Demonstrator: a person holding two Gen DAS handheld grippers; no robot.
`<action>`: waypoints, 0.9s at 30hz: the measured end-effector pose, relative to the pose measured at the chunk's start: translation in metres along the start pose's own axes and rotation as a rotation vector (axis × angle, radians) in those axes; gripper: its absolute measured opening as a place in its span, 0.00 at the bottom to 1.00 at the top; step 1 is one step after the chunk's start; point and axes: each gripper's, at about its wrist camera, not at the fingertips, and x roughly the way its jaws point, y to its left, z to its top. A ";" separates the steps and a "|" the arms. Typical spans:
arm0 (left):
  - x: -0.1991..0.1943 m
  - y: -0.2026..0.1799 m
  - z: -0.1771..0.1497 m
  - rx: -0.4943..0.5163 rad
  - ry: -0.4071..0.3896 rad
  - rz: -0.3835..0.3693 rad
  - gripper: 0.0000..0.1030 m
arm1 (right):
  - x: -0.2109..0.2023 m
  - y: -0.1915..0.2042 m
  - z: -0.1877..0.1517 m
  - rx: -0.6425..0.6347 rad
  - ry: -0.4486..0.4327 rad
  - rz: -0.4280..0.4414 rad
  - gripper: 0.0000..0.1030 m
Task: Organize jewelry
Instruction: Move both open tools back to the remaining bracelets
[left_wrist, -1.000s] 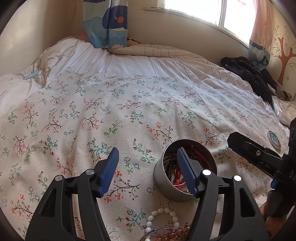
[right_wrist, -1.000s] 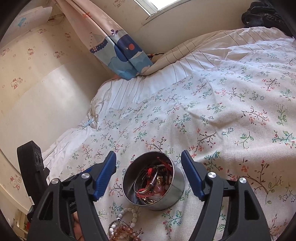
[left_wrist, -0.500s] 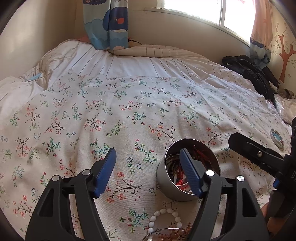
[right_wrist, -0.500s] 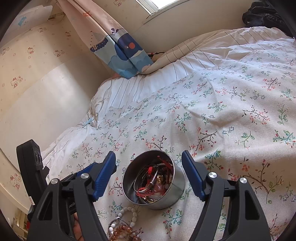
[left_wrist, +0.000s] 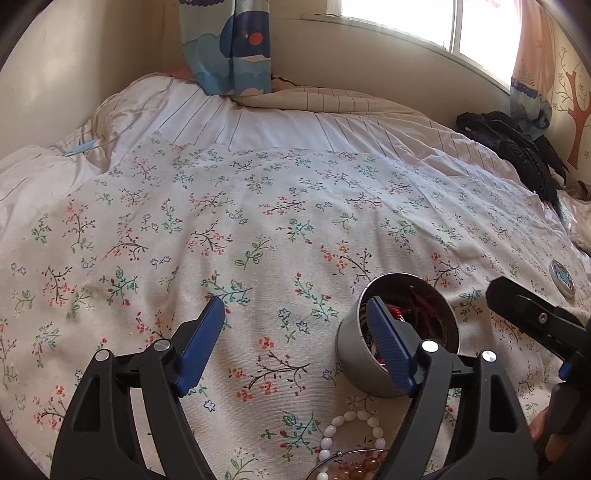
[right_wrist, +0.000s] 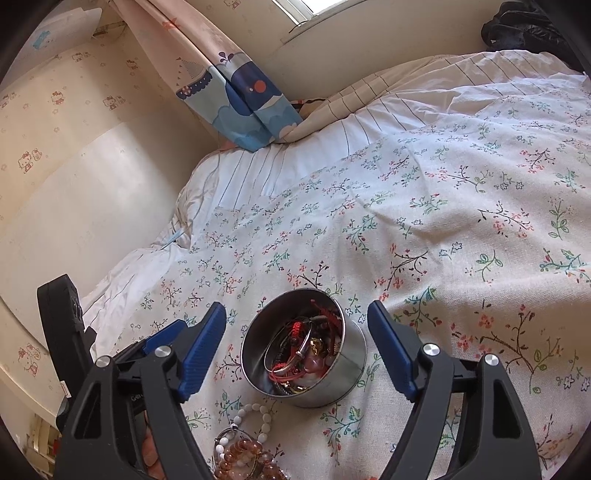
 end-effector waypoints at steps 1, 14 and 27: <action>0.001 0.005 -0.001 -0.013 0.010 0.002 0.73 | -0.001 0.001 -0.002 -0.003 0.010 -0.006 0.74; -0.013 0.041 -0.023 -0.087 0.058 0.042 0.77 | 0.000 0.047 -0.069 -0.312 0.254 -0.153 0.75; -0.034 0.054 -0.042 -0.086 0.073 0.044 0.80 | 0.027 0.051 -0.090 -0.507 0.305 -0.428 0.79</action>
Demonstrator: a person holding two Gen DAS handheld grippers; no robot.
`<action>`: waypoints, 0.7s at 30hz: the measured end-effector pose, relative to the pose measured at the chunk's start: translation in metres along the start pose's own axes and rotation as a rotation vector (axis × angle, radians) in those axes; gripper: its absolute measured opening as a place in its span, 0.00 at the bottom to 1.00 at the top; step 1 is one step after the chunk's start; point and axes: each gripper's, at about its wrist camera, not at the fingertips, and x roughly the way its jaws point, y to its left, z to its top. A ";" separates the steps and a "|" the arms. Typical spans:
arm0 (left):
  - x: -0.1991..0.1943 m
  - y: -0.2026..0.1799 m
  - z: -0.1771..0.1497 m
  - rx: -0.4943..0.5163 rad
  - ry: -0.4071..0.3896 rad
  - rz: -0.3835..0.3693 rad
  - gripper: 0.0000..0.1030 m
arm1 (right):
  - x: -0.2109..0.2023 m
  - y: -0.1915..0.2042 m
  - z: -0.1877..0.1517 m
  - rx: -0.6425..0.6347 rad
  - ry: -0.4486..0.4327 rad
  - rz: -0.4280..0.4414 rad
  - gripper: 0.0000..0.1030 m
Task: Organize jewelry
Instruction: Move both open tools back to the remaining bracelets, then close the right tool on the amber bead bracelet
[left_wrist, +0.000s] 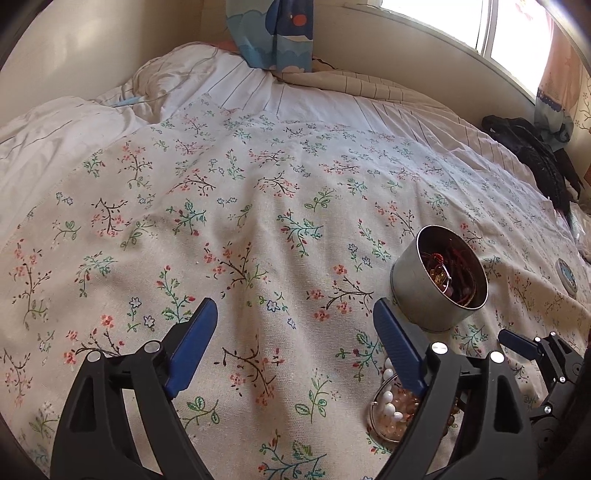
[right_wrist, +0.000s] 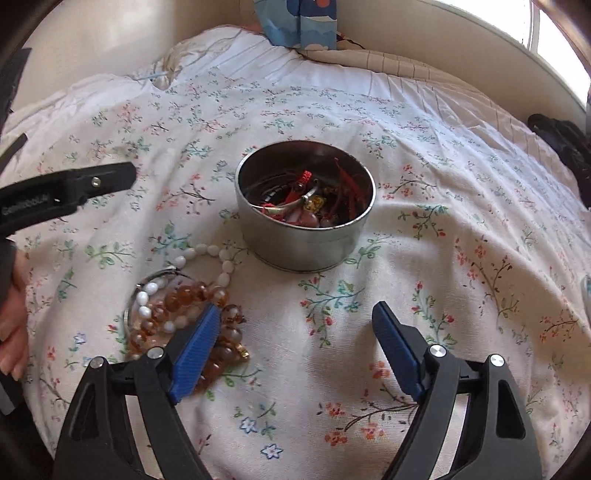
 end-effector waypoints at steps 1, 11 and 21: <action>0.000 0.000 0.000 0.000 0.001 0.000 0.80 | 0.002 -0.002 0.000 0.006 0.008 -0.008 0.79; -0.005 -0.033 -0.024 0.209 0.044 -0.099 0.80 | -0.004 -0.057 -0.005 0.187 0.019 -0.203 0.85; -0.004 -0.062 -0.041 0.365 0.077 -0.177 0.71 | -0.010 -0.056 -0.002 0.206 -0.016 -0.123 0.85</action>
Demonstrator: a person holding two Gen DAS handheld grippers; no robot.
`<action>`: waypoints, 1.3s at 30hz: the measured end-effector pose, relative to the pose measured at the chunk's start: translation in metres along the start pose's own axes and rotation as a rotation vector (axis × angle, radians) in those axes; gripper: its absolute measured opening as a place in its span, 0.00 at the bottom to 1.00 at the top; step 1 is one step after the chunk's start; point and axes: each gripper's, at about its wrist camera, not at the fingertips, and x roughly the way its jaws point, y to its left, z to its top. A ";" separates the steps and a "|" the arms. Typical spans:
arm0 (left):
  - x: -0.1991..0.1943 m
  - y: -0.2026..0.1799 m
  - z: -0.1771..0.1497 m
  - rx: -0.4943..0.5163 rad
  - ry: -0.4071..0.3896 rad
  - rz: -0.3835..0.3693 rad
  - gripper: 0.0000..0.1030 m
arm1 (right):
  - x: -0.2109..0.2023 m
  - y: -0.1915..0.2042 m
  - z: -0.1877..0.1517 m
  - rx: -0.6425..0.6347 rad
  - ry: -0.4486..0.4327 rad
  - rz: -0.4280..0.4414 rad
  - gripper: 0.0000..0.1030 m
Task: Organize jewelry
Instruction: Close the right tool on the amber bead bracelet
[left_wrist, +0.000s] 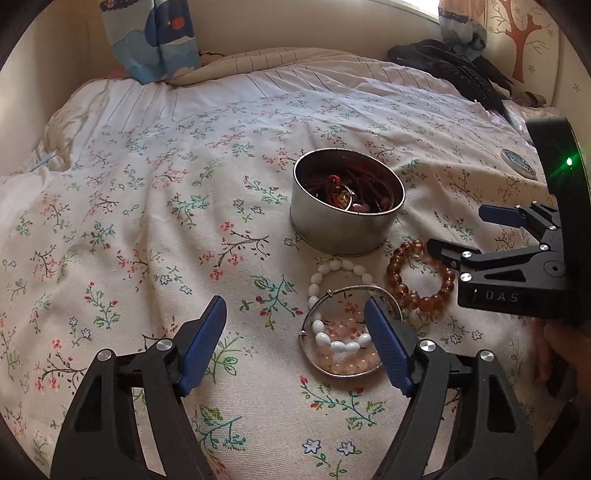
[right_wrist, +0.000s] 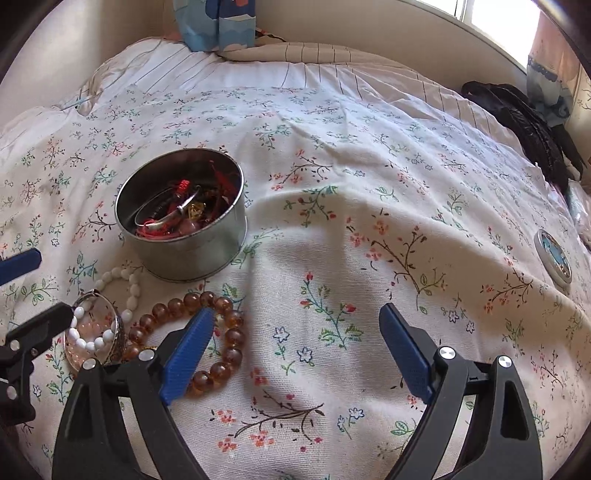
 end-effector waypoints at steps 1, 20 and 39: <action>-0.002 -0.001 -0.001 -0.004 0.001 -0.033 0.71 | -0.001 -0.002 0.000 0.018 -0.003 0.024 0.85; 0.023 -0.031 -0.008 0.130 0.101 -0.062 0.63 | 0.011 0.011 -0.003 -0.010 0.064 0.132 0.85; 0.007 0.014 0.002 -0.071 0.034 -0.002 0.63 | 0.013 0.035 -0.007 -0.105 0.085 0.250 0.87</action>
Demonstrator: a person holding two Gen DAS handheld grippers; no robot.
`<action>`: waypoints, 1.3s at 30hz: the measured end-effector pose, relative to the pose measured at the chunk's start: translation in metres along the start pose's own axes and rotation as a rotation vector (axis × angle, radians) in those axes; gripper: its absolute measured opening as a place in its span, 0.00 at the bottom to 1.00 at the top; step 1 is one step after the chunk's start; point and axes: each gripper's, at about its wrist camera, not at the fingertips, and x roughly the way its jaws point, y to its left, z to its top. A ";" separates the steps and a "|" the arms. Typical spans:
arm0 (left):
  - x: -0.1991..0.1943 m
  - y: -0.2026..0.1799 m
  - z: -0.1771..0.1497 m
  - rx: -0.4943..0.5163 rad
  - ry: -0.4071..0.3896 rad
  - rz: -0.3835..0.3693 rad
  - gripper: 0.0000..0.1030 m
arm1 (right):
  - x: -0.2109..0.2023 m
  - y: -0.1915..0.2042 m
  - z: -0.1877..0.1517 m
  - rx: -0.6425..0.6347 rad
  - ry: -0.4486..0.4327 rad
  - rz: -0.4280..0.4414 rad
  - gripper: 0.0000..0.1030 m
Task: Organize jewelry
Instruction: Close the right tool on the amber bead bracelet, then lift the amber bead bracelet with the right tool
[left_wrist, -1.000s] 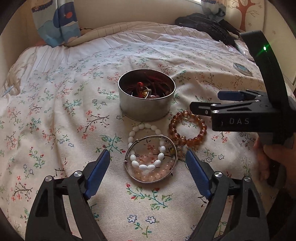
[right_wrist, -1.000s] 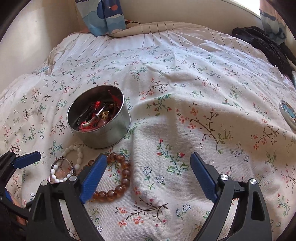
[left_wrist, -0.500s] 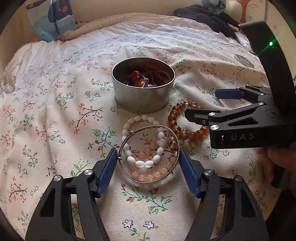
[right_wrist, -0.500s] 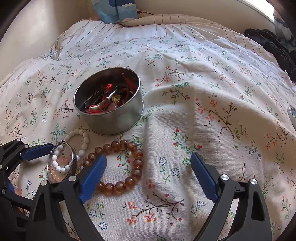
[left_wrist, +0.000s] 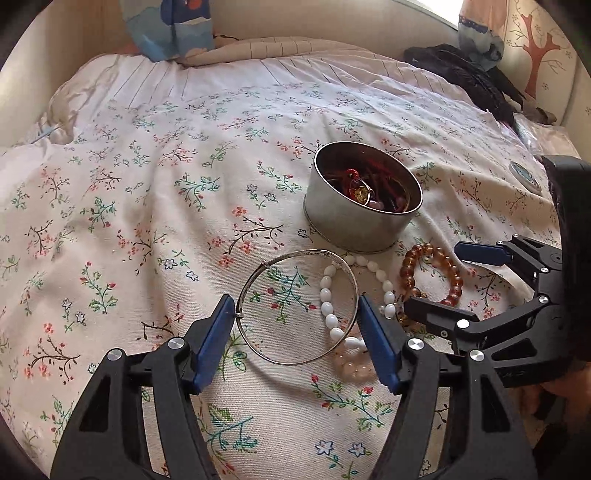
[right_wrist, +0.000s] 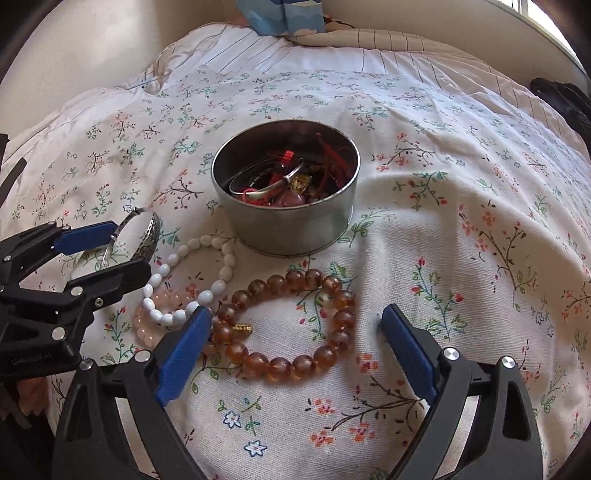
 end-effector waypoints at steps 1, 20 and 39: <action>0.001 -0.001 -0.001 0.006 0.002 0.002 0.63 | 0.000 -0.002 0.000 0.011 0.003 0.009 0.87; 0.006 -0.004 0.001 0.009 0.015 -0.007 0.63 | 0.001 -0.007 -0.006 0.020 0.026 -0.115 0.38; 0.005 -0.007 0.001 0.013 0.008 -0.016 0.63 | -0.047 -0.099 -0.029 0.622 -0.245 0.726 0.12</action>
